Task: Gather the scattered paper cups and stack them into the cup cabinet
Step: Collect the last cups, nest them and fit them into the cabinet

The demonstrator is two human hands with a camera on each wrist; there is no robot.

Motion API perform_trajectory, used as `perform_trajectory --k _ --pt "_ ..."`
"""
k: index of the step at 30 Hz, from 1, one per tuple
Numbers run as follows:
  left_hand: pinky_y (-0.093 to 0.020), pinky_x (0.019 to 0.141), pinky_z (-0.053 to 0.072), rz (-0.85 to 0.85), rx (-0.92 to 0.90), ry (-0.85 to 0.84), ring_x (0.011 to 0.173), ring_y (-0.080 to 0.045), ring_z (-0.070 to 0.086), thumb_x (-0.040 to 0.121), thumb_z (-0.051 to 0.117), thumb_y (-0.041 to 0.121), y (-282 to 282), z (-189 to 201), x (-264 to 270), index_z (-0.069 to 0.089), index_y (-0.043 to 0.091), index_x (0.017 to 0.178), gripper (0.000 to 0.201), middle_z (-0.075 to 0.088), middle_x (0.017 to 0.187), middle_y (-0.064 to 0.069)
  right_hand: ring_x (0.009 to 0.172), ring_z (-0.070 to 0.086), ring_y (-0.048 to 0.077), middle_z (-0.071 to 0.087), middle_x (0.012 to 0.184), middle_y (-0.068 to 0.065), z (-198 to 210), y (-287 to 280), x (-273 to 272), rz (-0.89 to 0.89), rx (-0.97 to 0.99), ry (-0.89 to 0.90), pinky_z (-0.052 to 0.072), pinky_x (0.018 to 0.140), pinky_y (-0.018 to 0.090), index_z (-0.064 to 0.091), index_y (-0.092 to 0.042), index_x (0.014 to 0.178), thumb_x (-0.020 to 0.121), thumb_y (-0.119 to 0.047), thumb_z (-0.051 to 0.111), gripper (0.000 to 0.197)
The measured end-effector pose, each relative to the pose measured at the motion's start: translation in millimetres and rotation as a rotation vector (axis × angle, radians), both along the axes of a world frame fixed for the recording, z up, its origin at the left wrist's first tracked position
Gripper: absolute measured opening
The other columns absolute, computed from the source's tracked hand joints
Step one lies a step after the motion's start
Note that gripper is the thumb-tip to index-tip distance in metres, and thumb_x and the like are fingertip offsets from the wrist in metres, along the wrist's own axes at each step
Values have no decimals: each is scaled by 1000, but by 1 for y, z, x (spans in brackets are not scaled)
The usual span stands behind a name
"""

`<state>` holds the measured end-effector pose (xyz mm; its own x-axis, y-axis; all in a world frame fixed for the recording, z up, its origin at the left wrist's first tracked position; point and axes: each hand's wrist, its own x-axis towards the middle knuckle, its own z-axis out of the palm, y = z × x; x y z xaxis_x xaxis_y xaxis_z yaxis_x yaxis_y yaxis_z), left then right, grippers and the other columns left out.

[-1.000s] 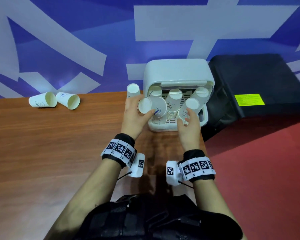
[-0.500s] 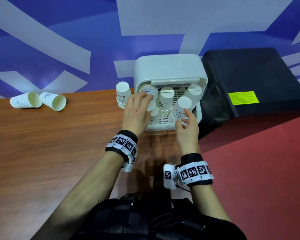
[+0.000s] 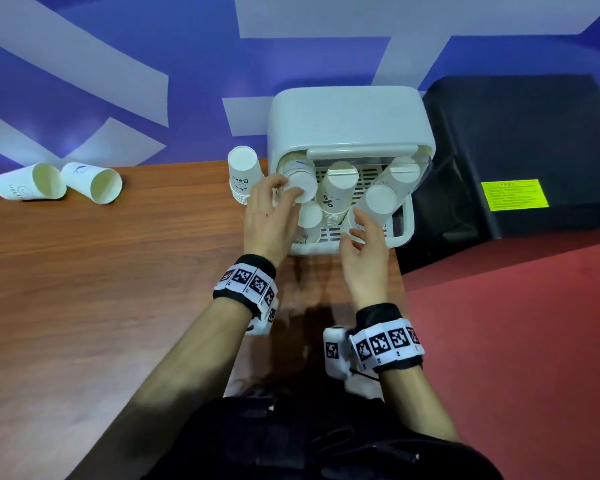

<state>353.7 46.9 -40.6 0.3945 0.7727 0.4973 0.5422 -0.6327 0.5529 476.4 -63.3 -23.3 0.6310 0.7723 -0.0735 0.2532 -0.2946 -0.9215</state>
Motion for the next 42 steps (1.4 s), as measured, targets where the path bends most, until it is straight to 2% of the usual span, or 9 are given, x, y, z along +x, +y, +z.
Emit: perform_trajectory --k 8,13,15,18,22,27,33,37,42 --pt "-22 107 32 -39 -208 -20 134 -22 39 89 47 6 -6 -6 4 47 20 139 52 40 147 -11 124 47 13 50 133 -2 8 28 8 224 90 -204 41 106 39 50 -22 136 94 -5 45 46" --pt "-23 105 28 -112 -383 63 146 -21 17 90 46 1 -4 1 7 25 29 150 70 12 160 -8 132 40 7 48 143 0 9 53 16 342 10 -242 29 112 18 51 -20 137 91 4 46 52" --pt "-24 107 26 -147 -421 63 147 -21 12 88 46 -1 -1 2 10 21 29 151 74 7 160 -9 133 41 9 49 143 -2 9 56 16 348 -2 -233 31 113 24 51 -19 137 90 7 46 54" --pt "-22 106 26 -179 -446 34 144 -20 20 87 48 1 0 2 12 24 29 149 73 12 156 -9 129 49 14 53 139 -1 7 54 18 300 74 -237 41 108 36 54 -16 134 89 8 46 51" --pt "-27 103 36 -194 -421 13 134 -19 32 85 51 3 0 1 11 27 31 148 72 22 147 -8 112 60 8 62 127 -4 10 52 24 235 121 -212 45 99 18 59 -14 128 91 0 55 40" --pt "-23 111 14 -155 -377 74 142 -23 21 90 52 11 4 -7 11 26 29 149 67 22 155 -9 98 62 7 62 123 -2 10 58 23 249 93 -225 43 90 8 62 -11 120 88 -1 61 33" --pt "-24 107 30 -127 -276 -34 129 -20 41 88 51 4 9 -7 7 46 22 139 55 45 140 -5 113 60 24 53 138 6 1 61 28 343 55 -288 49 95 31 57 -10 117 89 -7 62 28" --pt "-21 108 30 -149 -362 -129 130 -13 40 89 53 4 8 -4 10 41 16 141 55 44 141 -5 108 60 23 44 146 2 -3 67 30 396 29 -376 42 81 7 54 -7 96 87 -6 64 14" --pt "-22 105 32 -137 -468 -182 126 -12 41 88 55 4 7 0 13 39 8 139 54 43 141 -7 89 52 5 47 139 -11 1 69 31 396 50 -401 38 72 4 48 -6 87 84 -13 68 21"
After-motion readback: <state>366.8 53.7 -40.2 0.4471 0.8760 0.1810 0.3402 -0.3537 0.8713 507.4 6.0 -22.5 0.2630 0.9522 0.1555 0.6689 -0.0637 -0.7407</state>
